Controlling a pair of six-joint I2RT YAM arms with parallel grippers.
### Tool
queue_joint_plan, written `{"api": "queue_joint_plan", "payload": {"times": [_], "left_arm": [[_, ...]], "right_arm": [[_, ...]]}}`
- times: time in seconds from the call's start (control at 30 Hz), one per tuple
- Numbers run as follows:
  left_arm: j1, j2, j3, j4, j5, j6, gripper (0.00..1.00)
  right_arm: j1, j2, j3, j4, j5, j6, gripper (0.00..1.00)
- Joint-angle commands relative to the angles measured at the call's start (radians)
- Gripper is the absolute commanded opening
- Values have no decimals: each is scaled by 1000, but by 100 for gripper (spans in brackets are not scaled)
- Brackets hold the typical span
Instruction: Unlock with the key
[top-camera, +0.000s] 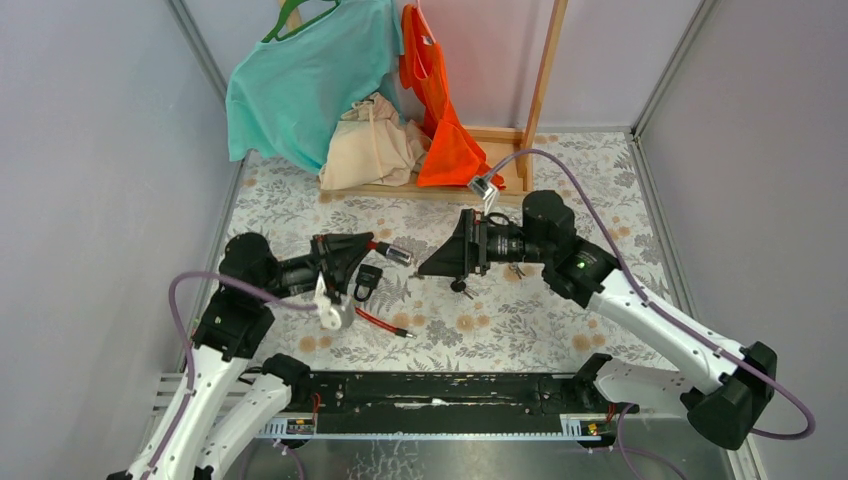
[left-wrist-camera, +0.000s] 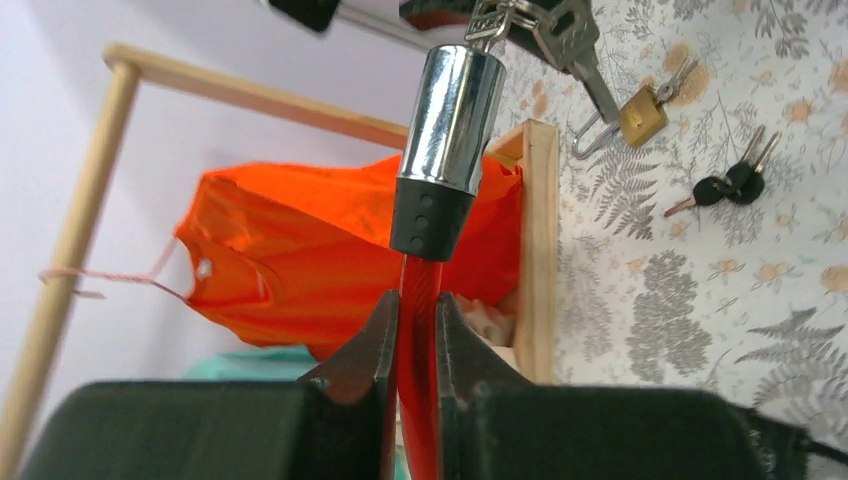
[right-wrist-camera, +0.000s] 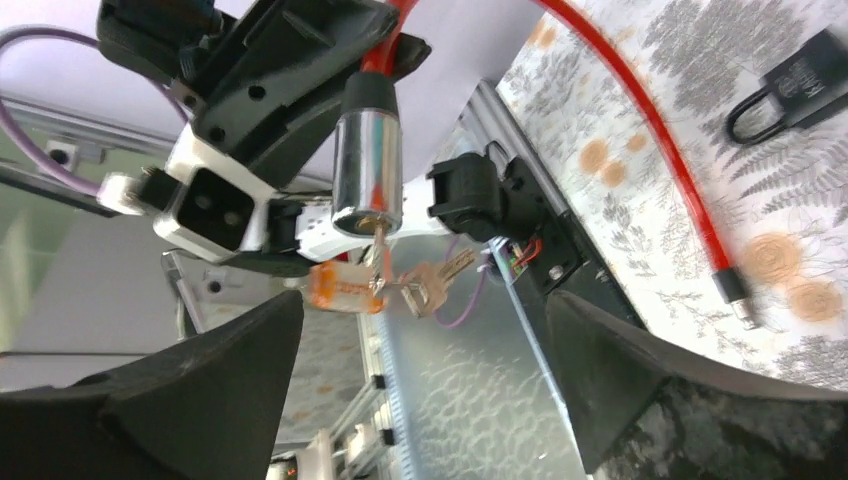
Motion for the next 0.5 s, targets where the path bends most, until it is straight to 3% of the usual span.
{"api": "queue_joint_plan", "payload": {"times": [0.0,0.3,0.47], "left_arm": [[-4,115,112,43,-135,-322,0],[-3,330,164,-78,-438,-661,0],[-4,508,234,-105,-644,-819,0]], "right_arm": [[-7,-78,124,-209,186,-197,99],[-6,-166,176,-423,578,-350,99],[-7,-174,159,-465,674,-392,99]]}}
